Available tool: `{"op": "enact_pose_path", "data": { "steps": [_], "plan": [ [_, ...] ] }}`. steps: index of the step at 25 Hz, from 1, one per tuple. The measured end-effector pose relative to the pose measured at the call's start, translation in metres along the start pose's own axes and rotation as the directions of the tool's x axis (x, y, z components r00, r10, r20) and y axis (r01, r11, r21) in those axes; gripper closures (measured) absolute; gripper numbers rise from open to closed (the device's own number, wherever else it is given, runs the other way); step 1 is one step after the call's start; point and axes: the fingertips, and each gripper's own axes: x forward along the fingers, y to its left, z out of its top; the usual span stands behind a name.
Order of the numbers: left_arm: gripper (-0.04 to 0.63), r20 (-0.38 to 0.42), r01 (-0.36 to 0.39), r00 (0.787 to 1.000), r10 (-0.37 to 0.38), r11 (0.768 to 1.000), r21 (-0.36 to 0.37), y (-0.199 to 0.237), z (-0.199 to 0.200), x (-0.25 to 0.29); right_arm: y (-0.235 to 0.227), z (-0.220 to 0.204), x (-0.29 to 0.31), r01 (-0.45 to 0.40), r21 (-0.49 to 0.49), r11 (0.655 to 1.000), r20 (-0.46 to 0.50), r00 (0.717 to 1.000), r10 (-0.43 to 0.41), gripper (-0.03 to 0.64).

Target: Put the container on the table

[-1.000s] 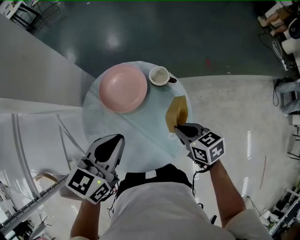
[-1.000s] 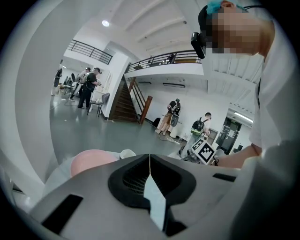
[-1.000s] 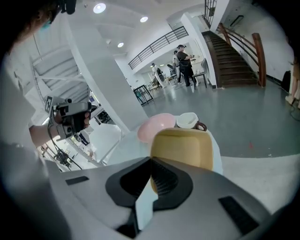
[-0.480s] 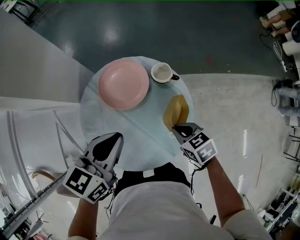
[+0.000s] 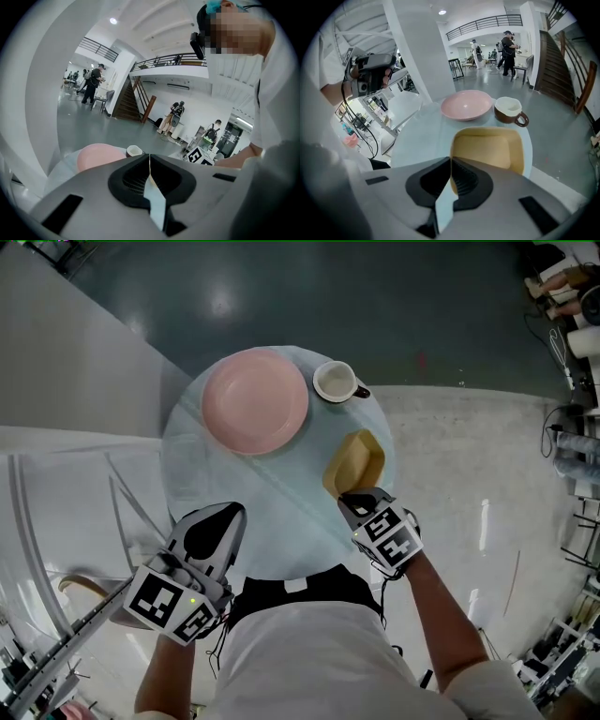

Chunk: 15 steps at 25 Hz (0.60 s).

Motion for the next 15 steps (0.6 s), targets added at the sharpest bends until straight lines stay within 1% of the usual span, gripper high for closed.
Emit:
{"op": "enact_pose_path", "data": {
  "steps": [3,7,12,15],
  "plan": [
    [0.569,-0.002,-0.003,1.0,0.003,1.0,-0.006,0.007,-0.005,-0.002,0.004,-0.001,0.012,0.015,-0.009,1.0,-0.03,0.999,-0.016,0.589],
    [0.569,-0.004,-0.005,1.0,0.005,1.0,-0.014,0.016,-0.01,-0.005,0.008,-0.001,0.026,0.014,-0.008,1.0,-0.054,0.998,-0.014,0.588],
    [0.569,-0.004,-0.007,1.0,0.007,1.0,-0.026,0.026,-0.013,-0.01,0.012,-0.001,0.044,0.022,-0.044,0.999,-0.098,0.995,-0.027,0.588],
    [0.569,-0.003,-0.009,1.0,0.009,0.999,-0.031,0.03,-0.014,-0.012,0.012,-0.003,0.053,0.027,-0.044,0.999,-0.119,0.992,-0.032,0.587]
  ]
}}
